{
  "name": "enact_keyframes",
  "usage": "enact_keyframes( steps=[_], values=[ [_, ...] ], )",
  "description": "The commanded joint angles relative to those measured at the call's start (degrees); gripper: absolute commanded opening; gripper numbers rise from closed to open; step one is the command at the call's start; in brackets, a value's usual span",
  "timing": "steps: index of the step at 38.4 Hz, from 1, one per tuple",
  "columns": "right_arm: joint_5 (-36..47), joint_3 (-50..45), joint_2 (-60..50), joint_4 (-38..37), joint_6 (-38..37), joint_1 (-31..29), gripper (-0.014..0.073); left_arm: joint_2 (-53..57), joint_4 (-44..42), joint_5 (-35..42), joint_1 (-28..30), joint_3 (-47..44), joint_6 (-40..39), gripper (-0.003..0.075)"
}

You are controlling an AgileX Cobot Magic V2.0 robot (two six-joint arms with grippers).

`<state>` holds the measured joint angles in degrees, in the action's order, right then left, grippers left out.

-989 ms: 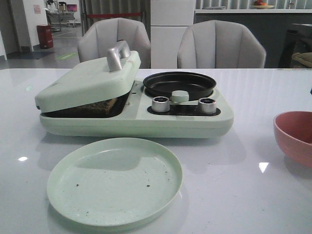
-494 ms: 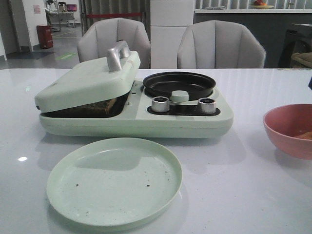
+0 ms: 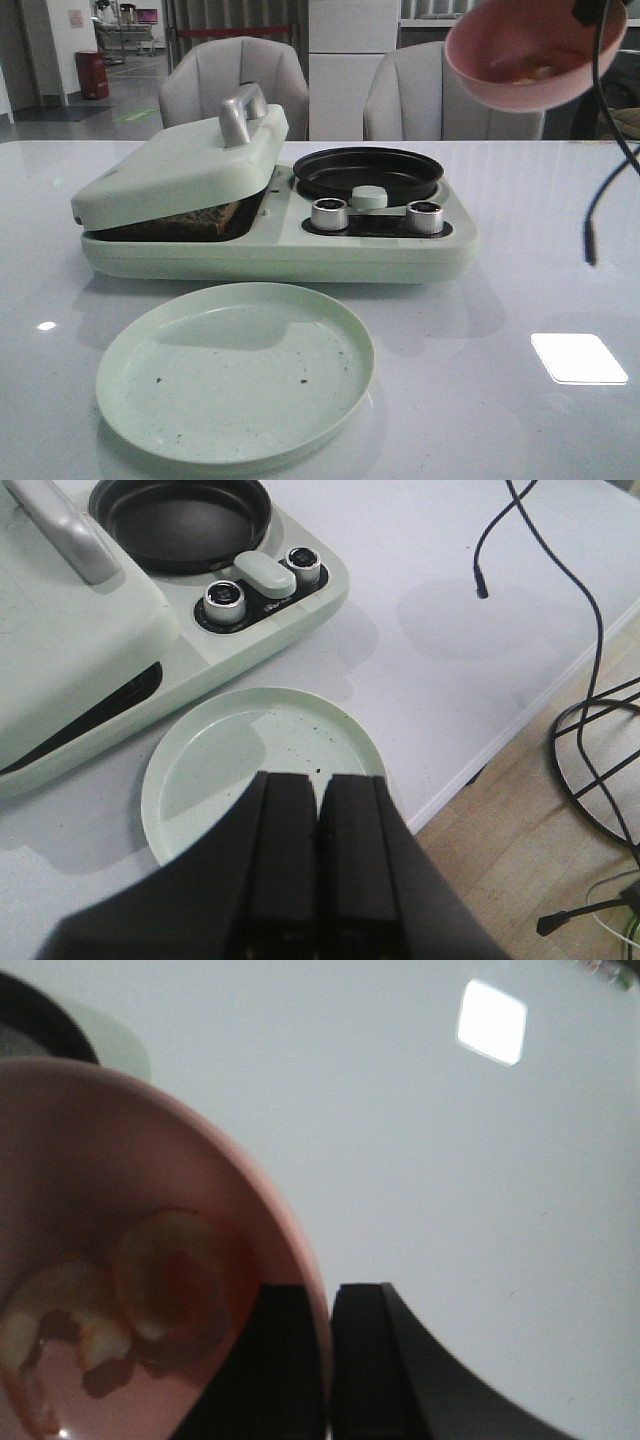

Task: Make breakfast with bread and shrimp
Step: 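Lift the pink bowl with the right gripper over the frying pan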

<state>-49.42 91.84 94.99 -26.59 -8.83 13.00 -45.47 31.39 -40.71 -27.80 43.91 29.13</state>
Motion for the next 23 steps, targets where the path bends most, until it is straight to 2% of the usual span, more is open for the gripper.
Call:
enact_keyframes(
  steps=[1, 10, 23],
  values=[
    [0.52, 5.96, -0.69, -13.35, -6.34, 4.27, 0.002, 0.34, 1.66, 3.81, -0.51, 1.49, -0.5, 0.0101],
    [-4.96, 15.41, 7.59, -36.28, -13.05, 14.77, 0.002, 0.34, 1.66, 3.81, -0.51, 1.49, -0.5, 0.0101],
    [-10.33, 25.03, 18.34, -51.47, -13.05, 19.46, 0.002, 0.34, 1.66, 3.81, -0.51, 1.49, -0.5, 0.0101]
  ],
)
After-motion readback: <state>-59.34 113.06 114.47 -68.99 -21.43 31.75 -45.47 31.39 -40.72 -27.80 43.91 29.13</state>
